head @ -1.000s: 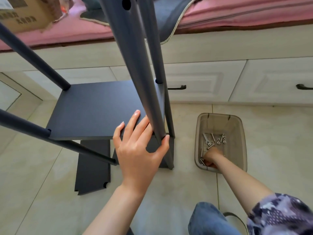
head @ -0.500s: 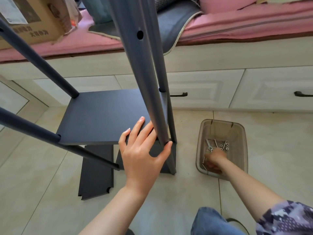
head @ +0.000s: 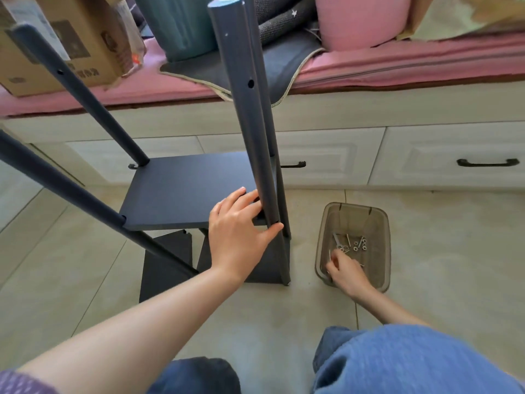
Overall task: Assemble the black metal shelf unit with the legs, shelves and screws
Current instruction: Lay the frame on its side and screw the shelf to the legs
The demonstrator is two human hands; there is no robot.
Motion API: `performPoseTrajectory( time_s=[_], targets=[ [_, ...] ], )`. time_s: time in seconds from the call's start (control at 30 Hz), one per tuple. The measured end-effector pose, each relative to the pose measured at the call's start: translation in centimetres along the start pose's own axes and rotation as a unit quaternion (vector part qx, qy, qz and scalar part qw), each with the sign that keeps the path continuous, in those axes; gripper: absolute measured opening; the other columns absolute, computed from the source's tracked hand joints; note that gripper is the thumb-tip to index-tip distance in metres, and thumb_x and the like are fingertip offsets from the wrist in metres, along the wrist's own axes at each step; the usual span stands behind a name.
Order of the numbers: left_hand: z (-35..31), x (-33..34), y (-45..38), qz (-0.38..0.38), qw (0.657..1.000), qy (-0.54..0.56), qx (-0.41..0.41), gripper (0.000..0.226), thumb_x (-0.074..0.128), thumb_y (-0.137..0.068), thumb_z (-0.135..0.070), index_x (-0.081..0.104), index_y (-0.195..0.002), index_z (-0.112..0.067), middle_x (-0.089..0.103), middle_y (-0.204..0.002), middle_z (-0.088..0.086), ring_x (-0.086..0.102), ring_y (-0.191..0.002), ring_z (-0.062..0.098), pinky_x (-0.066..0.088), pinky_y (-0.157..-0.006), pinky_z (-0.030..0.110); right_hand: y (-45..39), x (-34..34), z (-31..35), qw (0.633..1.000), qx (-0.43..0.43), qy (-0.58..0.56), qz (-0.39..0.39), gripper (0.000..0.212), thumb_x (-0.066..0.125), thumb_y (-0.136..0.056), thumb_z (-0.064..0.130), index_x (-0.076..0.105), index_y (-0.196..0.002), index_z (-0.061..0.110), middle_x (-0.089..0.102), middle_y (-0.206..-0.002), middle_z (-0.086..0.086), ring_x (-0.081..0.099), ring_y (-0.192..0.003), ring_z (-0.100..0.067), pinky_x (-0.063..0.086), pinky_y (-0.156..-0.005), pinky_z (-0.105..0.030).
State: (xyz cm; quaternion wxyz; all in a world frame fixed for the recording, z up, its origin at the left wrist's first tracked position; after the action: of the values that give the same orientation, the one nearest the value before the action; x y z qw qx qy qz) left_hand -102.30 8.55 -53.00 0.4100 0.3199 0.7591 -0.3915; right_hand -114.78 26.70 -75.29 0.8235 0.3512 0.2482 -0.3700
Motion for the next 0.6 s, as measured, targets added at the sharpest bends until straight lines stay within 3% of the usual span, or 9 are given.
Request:
performPoseTrajectory(
  time_s=[0.13, 0.27, 0.43, 0.6],
  targets=[
    [-0.7, -0.1, -0.3, 0.020, 0.997, 0.044, -0.052, 0.030, 0.082, -0.080, -0.040, 0.074, -0.105, -0.026, 0.063, -0.131, -0.012, 0.043, -0.138, 0.017, 0.028, -0.118, 0.045, 3.1, 1.3, 0.5, 0.999, -0.035, -0.014, 0.027, 0.015, 0.047, -0.099, 0.025, 0.049, -0.087, 0.017, 0.065, -0.083, -0.005, 0.060, -0.079, -0.024, 0.049, -0.073, -0.041],
    [-0.8, -0.8, -1.3, 0.070, 0.996, 0.019, -0.055, 0.032, 0.081, -0.081, -0.043, 0.073, -0.106, -0.026, 0.061, -0.130, -0.012, 0.045, -0.129, 0.018, 0.035, -0.113, 0.043, 4.6, 3.2, 0.5, 0.994, -0.048, -0.003, 0.095, 0.011, 0.046, -0.101, 0.029, 0.050, -0.091, 0.025, 0.068, -0.094, -0.001, 0.064, -0.090, -0.017, 0.054, -0.084, -0.044],
    [-1.0, -1.4, -2.1, 0.107, 0.994, -0.009, -0.020, 0.036, 0.079, -0.081, -0.047, 0.074, -0.108, -0.024, 0.057, -0.132, -0.013, 0.041, -0.125, 0.015, 0.033, -0.107, 0.037, 6.3, -0.2, 6.4, 0.988, -0.097, -0.117, 0.023, 0.011, 0.053, -0.100, 0.020, 0.055, -0.089, 0.019, 0.069, -0.080, 0.004, 0.067, -0.077, -0.007, 0.053, -0.074, -0.029],
    [-0.6, -1.1, -2.2, 0.079, 0.997, 0.001, 0.015, 0.035, 0.081, -0.078, -0.047, 0.076, -0.104, -0.023, 0.059, -0.127, -0.012, 0.042, -0.122, 0.017, 0.036, -0.108, 0.039, 8.9, -5.9, 12.6, 0.950, -0.167, -0.252, -0.078, 0.006, 0.063, -0.095, 0.020, 0.067, -0.091, 0.017, 0.069, -0.076, 0.001, 0.067, -0.074, -0.009, 0.055, -0.072, -0.021]
  ],
)
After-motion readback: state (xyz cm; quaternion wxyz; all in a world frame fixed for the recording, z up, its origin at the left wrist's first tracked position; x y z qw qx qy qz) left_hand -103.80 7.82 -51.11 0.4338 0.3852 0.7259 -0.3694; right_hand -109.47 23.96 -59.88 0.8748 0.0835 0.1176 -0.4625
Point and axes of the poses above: each hand's wrist, its own y-axis away from the middle knuckle, its own x-axis out of the palm, z = x × y, the point moved 7 cm from there along -y, towards the middle knuckle
